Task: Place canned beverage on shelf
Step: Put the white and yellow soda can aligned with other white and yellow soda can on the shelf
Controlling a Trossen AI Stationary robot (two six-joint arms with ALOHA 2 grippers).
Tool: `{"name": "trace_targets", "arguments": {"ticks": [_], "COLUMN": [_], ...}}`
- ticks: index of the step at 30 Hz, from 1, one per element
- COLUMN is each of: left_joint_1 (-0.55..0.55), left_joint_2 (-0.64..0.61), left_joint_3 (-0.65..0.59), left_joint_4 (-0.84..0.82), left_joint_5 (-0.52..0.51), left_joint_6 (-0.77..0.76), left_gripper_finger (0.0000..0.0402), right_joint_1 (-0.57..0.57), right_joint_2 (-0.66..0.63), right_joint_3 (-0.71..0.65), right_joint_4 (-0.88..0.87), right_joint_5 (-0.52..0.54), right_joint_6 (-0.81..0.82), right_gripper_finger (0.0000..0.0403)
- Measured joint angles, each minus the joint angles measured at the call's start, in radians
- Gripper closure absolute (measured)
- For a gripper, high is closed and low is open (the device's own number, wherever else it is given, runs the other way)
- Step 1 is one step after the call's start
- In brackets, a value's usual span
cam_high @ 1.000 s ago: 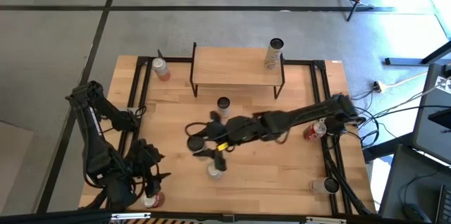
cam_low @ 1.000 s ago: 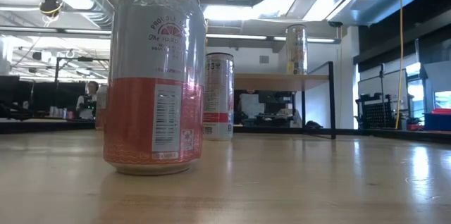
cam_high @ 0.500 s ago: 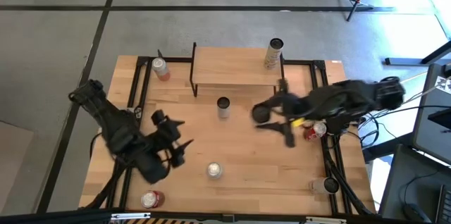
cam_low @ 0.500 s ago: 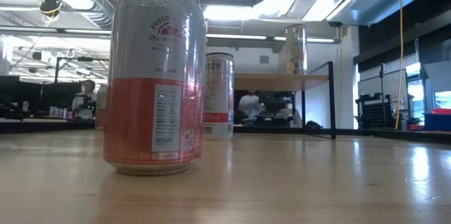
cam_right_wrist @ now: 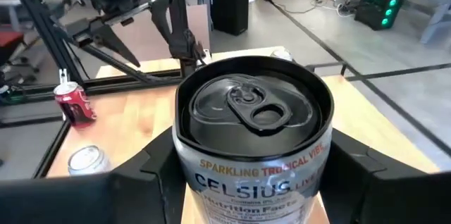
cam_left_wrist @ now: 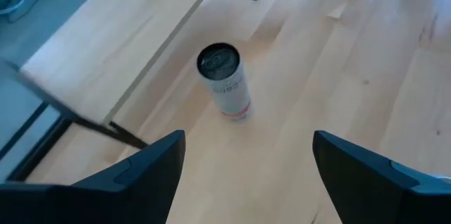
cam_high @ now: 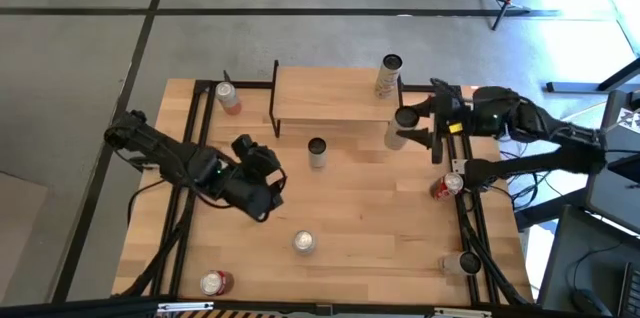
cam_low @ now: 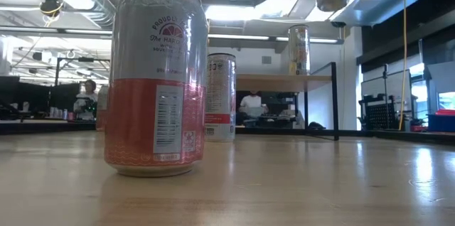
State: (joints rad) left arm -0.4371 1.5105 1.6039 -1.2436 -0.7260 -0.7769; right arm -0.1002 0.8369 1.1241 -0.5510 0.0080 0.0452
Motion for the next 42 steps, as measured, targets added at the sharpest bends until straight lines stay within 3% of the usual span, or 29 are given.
{"name": "trace_targets", "arguments": {"ticks": [5, 13, 33, 42], "left_joint_1": [0.053, 0.118, 0.149, 0.153], "left_joint_2": [0.000, 0.000, 0.000, 0.000], "left_joint_3": [0.000, -0.026, -0.034, -0.034], "left_joint_4": [0.097, 0.155, 0.161, 0.161], "left_joint_5": [-0.006, -0.014, 0.007, 0.007], "left_joint_6": [0.151, 0.295, 0.292, 0.313], "left_gripper_finger": [0.0094, 0.0094, 0.0094, 0.0094], "right_joint_1": [-0.186, -0.405, -0.658, -0.700], "right_joint_2": [0.016, 0.095, 0.216, 0.217], "right_joint_3": [-0.117, -0.154, -0.154, -0.154], "right_joint_4": [0.099, 0.165, 0.182, 0.184], "right_joint_5": [-0.196, -0.322, -0.498, -0.506], "right_joint_6": [-0.003, -0.068, -0.244, -0.260], "right_gripper_finger": [0.0183, 0.0183, 0.0183, 0.0183]}}
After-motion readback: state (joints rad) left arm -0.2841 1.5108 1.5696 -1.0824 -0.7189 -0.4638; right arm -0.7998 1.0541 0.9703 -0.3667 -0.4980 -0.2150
